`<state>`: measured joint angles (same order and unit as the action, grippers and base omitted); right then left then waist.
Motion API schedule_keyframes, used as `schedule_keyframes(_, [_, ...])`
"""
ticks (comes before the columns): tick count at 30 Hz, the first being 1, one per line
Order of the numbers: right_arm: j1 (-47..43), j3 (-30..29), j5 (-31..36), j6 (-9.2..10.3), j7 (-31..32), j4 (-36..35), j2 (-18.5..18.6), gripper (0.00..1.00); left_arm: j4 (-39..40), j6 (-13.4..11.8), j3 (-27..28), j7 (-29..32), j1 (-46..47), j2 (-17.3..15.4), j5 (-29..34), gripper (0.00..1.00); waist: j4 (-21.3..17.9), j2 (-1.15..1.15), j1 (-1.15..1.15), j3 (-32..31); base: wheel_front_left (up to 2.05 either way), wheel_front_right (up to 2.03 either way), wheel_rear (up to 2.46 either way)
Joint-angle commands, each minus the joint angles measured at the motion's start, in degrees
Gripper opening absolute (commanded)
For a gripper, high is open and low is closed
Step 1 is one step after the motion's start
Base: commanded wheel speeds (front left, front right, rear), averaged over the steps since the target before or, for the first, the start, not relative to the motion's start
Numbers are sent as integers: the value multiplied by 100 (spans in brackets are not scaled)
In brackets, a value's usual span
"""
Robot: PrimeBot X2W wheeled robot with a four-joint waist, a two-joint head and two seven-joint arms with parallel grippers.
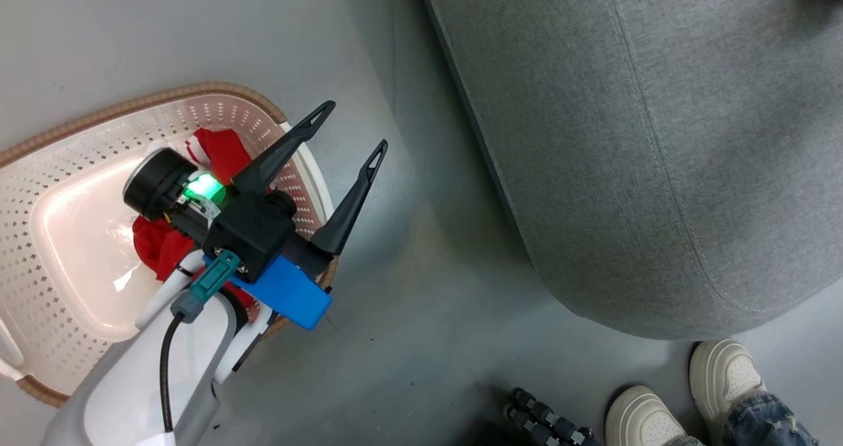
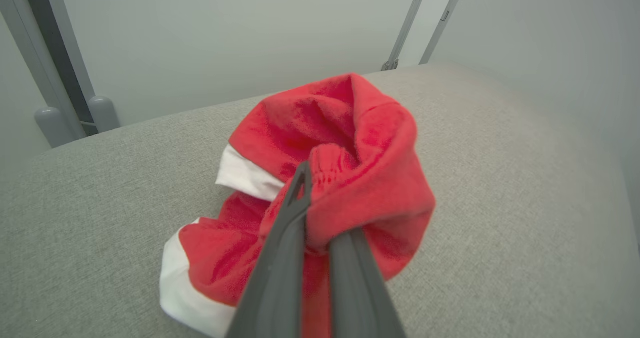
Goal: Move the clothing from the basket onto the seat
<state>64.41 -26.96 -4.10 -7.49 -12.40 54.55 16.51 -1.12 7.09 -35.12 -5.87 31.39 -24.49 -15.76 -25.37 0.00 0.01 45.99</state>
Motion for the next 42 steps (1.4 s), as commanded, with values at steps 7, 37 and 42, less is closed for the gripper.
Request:
schedule_keyframes(7, [116, 49, 46, -1, -137, 579, 121, 100, -125, -44, -13, -104, -111, 42, -135, 100, 8, 0, -1, -323, 0, 0, 0])
schedule_keyframes(37, [-3320, 1681, -227, -1, 652, -2526, 102, 100, -1964, 26, 761, -938, -1484, 1540, -651, 100, 1885, 0, -1, -3774, 0, 0, 0])
schedule_keyframes(42, [-4379, 1681, -175, -1, 1091, -3836, -246, 100, -2000, 33, 1172, -940, -1857, 1661, -563, 100, 2185, 0, -1, -4086, 0, 0, 0])
